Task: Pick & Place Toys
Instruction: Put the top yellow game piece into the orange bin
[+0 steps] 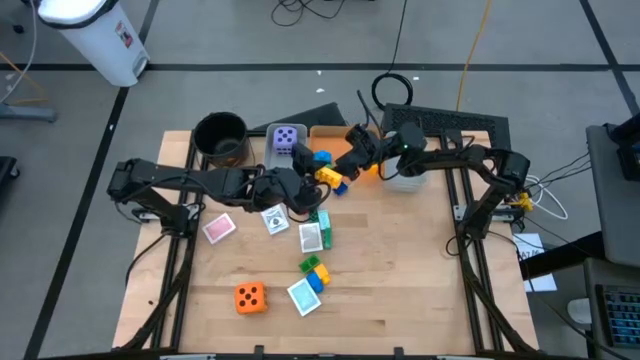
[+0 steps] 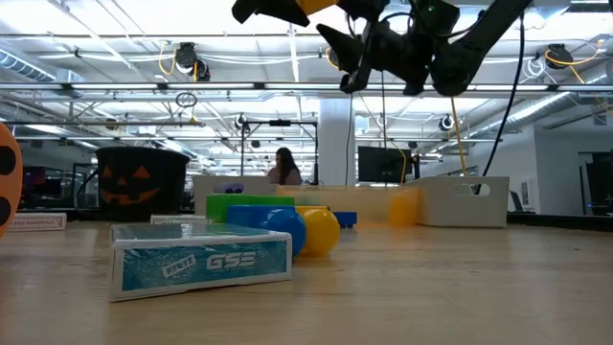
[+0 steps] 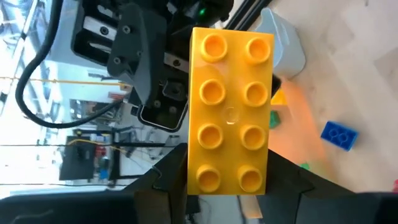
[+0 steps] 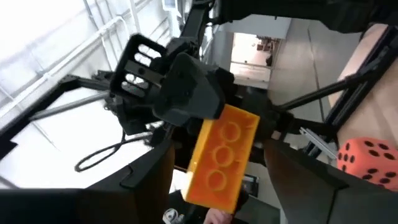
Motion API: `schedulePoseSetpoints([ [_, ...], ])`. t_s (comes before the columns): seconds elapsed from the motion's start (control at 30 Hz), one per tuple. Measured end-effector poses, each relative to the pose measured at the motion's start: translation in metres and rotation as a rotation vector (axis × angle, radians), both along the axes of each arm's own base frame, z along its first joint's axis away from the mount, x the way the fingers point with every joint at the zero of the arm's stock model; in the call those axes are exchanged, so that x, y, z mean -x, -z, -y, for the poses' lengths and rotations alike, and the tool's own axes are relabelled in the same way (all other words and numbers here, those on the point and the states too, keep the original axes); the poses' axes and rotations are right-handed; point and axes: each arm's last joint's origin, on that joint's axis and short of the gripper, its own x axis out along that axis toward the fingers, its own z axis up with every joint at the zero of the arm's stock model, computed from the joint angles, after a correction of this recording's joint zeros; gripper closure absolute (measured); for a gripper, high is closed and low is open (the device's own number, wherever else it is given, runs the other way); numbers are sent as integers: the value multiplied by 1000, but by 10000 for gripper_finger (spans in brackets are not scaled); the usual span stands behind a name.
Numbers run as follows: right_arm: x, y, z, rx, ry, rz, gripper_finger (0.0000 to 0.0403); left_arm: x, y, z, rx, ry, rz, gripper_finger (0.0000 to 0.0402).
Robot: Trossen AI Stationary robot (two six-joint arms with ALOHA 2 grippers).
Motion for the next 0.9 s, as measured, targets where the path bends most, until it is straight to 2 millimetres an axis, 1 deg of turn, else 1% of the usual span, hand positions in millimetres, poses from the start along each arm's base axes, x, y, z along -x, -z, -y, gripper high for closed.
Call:
schedulePoseSetpoints([
  [0.13,4,0,8,30,33,16,162,0,1,-8,85,-9,30,250],
  [0.27,10,0,20,71,86,38,164,0,3,-22,188,-24,61,258],
  [0.4,17,0,33,94,139,49,163,0,4,-42,318,-29,95,258],
  [0.57,27,0,49,133,207,65,165,5,8,-69,445,-47,97,245],
  [0.67,33,0,58,160,248,75,167,8,9,-85,516,-61,102,253],
  [0.77,38,0,65,182,286,85,167,12,10,-100,577,-72,122,259],
  [0.9,42,0,72,162,353,88,167,17,9,-118,610,-114,148,258],
])
